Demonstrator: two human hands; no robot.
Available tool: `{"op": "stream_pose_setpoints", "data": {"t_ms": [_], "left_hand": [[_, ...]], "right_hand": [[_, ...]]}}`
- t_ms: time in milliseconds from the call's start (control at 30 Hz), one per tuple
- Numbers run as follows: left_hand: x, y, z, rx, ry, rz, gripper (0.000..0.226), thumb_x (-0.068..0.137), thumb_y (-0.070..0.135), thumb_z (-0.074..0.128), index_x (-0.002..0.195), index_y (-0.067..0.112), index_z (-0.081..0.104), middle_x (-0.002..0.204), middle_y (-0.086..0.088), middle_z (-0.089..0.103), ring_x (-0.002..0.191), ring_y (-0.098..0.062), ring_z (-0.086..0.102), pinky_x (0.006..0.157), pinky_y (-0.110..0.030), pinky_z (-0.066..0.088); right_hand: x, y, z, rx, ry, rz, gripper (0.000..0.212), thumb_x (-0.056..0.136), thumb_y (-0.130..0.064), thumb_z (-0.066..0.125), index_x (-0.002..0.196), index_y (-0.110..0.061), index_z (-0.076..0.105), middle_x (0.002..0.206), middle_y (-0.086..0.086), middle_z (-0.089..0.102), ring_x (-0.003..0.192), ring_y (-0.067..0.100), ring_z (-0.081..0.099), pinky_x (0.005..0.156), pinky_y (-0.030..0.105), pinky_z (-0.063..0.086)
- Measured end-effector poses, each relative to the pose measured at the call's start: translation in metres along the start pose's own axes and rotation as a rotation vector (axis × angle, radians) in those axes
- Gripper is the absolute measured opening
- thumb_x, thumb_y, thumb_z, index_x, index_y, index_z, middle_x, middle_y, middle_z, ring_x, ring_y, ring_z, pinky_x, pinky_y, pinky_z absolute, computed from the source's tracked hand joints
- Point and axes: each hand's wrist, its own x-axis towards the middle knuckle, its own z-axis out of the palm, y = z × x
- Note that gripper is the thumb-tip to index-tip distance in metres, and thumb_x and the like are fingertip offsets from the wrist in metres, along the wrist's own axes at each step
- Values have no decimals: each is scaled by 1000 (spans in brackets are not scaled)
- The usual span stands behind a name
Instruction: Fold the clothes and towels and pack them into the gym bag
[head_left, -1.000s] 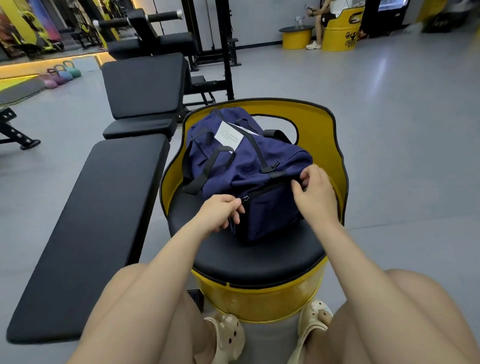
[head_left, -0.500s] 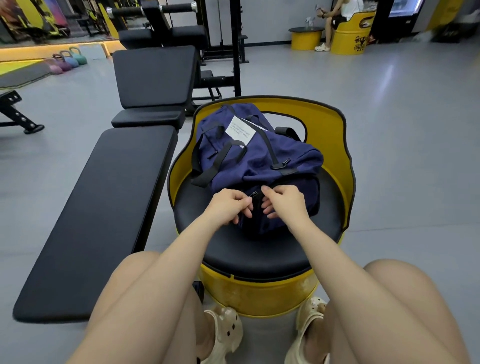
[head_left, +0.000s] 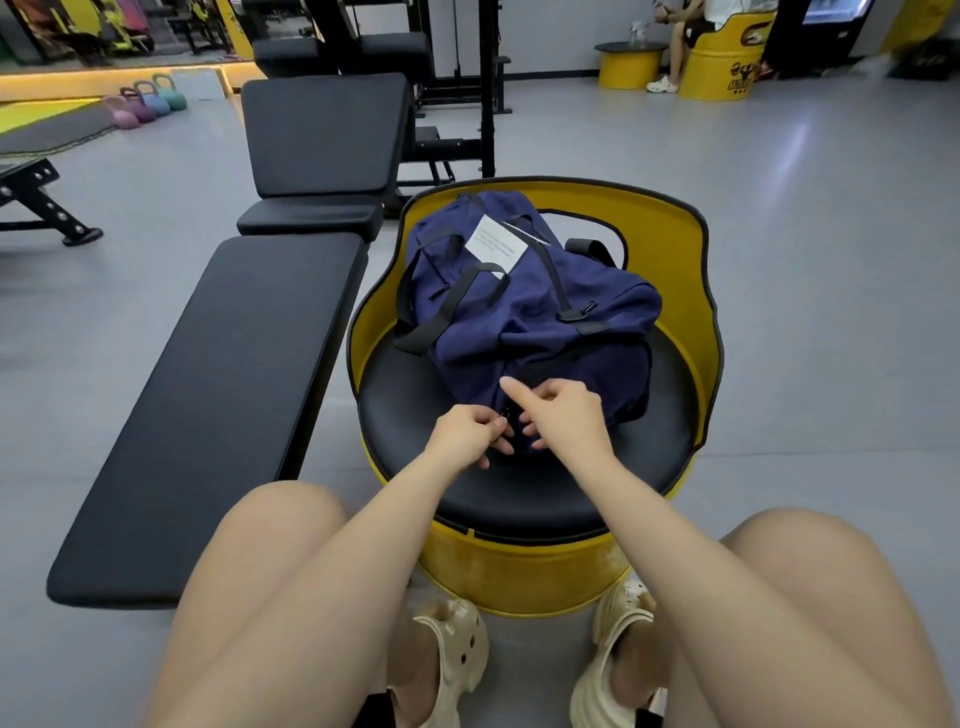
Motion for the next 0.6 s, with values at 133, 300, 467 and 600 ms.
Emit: {"op": "stream_pose_setpoints", "data": {"t_ms": [133, 300, 467, 600], "left_hand": [[8, -13, 1, 42, 8, -15, 23, 98, 28, 48, 84, 23, 66, 74, 10, 70, 50, -12, 50, 58, -24, 47], [16, -24, 3, 44, 6, -64, 29, 97, 33, 49, 73, 29, 65, 71, 14, 70, 51, -12, 52, 83, -36, 54], [19, -28, 8, 40, 5, -77, 29, 98, 34, 48, 74, 30, 64, 72, 16, 69, 54, -11, 53, 82, -34, 53], [19, -38, 15, 140, -21, -155, 30, 98, 34, 46, 74, 30, 63, 73, 15, 70, 54, -9, 55, 79, -30, 52]], "right_hand": [[4, 2, 8, -108, 57, -65, 32, 85, -39, 62, 60, -20, 63, 59, 0, 68, 64, 19, 68, 67, 44, 59], [6, 3, 7, -138, 39, -125, 30, 88, -29, 60, 65, -12, 66, 59, -1, 68, 60, 17, 67, 70, 41, 58], [7, 6, 4, -120, 18, -136, 28, 89, -27, 61, 70, -8, 68, 60, -1, 68, 57, 11, 65, 70, 36, 58], [8, 8, 3, -101, 32, -145, 29, 89, -26, 62, 70, -6, 68, 59, -1, 67, 55, 8, 63, 70, 33, 57]]}}
